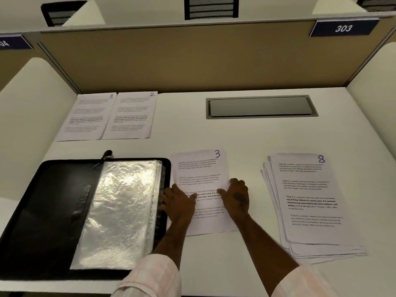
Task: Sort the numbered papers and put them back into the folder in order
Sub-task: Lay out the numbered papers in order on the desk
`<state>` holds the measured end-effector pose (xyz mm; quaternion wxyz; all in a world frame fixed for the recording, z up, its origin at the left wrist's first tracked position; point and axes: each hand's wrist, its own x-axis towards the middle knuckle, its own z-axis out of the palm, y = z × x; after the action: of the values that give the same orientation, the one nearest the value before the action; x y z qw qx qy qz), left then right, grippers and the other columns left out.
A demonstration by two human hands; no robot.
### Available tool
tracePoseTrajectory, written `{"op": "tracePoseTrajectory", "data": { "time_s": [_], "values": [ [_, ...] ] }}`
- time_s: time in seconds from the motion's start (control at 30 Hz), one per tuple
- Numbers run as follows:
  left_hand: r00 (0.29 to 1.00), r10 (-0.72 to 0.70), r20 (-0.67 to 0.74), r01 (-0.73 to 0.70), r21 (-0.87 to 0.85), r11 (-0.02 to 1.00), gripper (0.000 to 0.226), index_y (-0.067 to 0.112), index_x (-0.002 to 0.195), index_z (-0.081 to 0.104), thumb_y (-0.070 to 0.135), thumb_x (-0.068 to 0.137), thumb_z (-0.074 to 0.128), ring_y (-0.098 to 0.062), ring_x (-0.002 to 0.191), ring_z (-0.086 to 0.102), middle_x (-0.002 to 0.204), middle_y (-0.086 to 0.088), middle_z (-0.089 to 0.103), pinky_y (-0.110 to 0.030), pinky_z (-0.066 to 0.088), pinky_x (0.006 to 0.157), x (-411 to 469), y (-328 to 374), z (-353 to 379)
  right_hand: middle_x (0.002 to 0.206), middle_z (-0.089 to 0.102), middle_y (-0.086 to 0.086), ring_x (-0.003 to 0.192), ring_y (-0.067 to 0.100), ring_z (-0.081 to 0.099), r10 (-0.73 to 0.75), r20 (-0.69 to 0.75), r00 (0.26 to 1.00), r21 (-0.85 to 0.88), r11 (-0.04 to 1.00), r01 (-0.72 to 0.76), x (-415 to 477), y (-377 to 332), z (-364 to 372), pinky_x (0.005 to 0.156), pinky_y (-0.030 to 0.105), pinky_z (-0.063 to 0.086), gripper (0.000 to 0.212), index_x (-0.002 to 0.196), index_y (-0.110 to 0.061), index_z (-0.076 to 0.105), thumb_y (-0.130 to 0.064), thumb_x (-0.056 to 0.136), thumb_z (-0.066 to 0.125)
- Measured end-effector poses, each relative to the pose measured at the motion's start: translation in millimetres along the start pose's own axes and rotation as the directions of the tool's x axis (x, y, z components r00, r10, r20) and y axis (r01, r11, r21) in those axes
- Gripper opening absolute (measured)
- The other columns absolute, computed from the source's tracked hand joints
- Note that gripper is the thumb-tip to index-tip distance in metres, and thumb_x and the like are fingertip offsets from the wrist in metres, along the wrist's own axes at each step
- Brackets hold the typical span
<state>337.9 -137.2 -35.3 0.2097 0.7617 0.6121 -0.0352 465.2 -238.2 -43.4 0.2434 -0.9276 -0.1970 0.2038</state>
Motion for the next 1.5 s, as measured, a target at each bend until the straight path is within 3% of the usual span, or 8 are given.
{"op": "tracePoseTrajectory", "data": {
  "time_s": [0.23,0.4,0.57,0.67,0.8,0.93,1.17,1.5],
  "values": [
    [0.996,-0.019,0.089,0.036,-0.191,0.981,0.074,0.013,0.131,0.043,0.044,0.074,0.079,-0.031,0.124,0.046,0.132,-0.01,0.048,-0.047,0.043,0.1,9.5,0.9,-1.9,0.12,0.062,0.008,0.108,0.027,0.06,0.199,0.105,0.974,0.214,0.952,-0.218,9.7,-1.1,2.3,0.092,0.036,0.051,0.052,0.12,-0.01,0.056,-0.023,0.075,0.08],
    [0.994,0.015,0.109,0.036,-0.454,0.89,0.06,0.012,0.131,0.041,0.021,0.082,0.075,-0.028,0.107,0.061,0.126,-0.01,0.056,-0.039,0.054,0.084,7.7,-3.0,-6.8,0.105,0.069,0.009,0.092,0.025,0.065,0.204,0.093,0.975,0.198,0.955,-0.219,11.0,5.2,5.8,0.085,0.037,0.054,0.032,0.101,-0.006,0.067,-0.03,0.081,0.073],
    [0.997,0.002,0.078,0.044,-0.59,0.806,0.057,0.016,0.143,0.038,0.016,0.092,0.063,-0.031,0.116,0.059,0.133,-0.014,0.057,-0.046,0.051,0.097,10.6,-12.4,-14.1,0.089,0.069,0.008,0.08,0.022,0.063,0.191,0.016,0.981,0.237,0.953,-0.189,8.4,4.8,-1.6,0.077,0.032,0.052,0.024,0.081,-0.012,0.064,-0.035,0.089,0.066],
    [0.998,0.011,0.062,0.033,-0.664,0.747,0.059,0.012,0.138,0.045,0.012,0.086,0.072,-0.028,0.104,0.065,0.123,-0.012,0.065,-0.039,0.055,0.088,16.2,-14.1,-26.2,0.084,0.067,0.006,0.077,0.021,0.063,0.184,0.008,0.983,0.273,0.945,-0.179,13.2,-0.2,-10.0,0.071,0.028,0.048,0.025,0.079,-0.012,0.061,-0.034,0.089,0.066],
    [0.998,0.052,0.041,-0.016,-0.617,0.786,0.036,0.009,0.118,0.063,0.02,0.085,0.074,-0.02,0.081,0.067,0.102,-0.007,0.071,-0.032,0.055,0.076,38.3,-14.1,-57.6,0.079,0.064,0.004,0.073,0.021,0.06,0.158,0.014,0.987,0.359,0.921,-0.152,26.8,-26.2,-25.6,0.069,0.027,0.042,0.026,0.079,-0.01,0.06,-0.032,0.089,0.068],
    [0.995,0.104,0.006,-0.079,-0.602,0.794,0.018,0.008,0.1,0.072,0.021,0.088,0.07,-0.019,0.082,0.065,0.087,0.001,0.067,-0.028,0.048,0.075,79.3,-15.2,-91.8,0.076,0.064,0.004,0.073,0.022,0.06,0.124,-0.007,0.992,0.442,0.89,-0.108,47.5,-66.2,-34.0,0.069,0.029,0.044,0.027,0.071,-0.013,0.059,-0.031,0.087,0.071],
    [0.98,0.199,-0.013,-0.171,-0.573,0.802,0.028,0.02,0.061,0.062,0.029,0.081,0.079,-0.015,0.065,0.059,0.064,0.005,0.064,-0.026,0.047,0.064,174.3,-19.9,-141.9,0.084,0.067,0.006,0.075,0.022,0.06,0.091,-0.026,0.996,0.469,0.88,-0.068,90.1,-136.1,-29.5,0.07,0.028,0.044,0.025,0.081,-0.006,0.066,-0.029,0.091,0.066],
    [0.961,0.272,0.052,-0.225,-0.426,0.876,0.024,0.015,0.074,0.068,0.035,0.086,0.073,-0.016,0.069,0.063,0.069,0.002,0.065,-0.023,0.045,0.066,303.3,21.8,-158.9,0.084,0.068,0.004,0.071,0.019,0.059,0.068,-0.044,0.997,0.42,0.907,-0.043,191.4,-188.8,-16.0,0.056,0.021,0.04,0.023,0.086,-0.004,0.068,-0.027,0.091,0.067]
  ]
}}
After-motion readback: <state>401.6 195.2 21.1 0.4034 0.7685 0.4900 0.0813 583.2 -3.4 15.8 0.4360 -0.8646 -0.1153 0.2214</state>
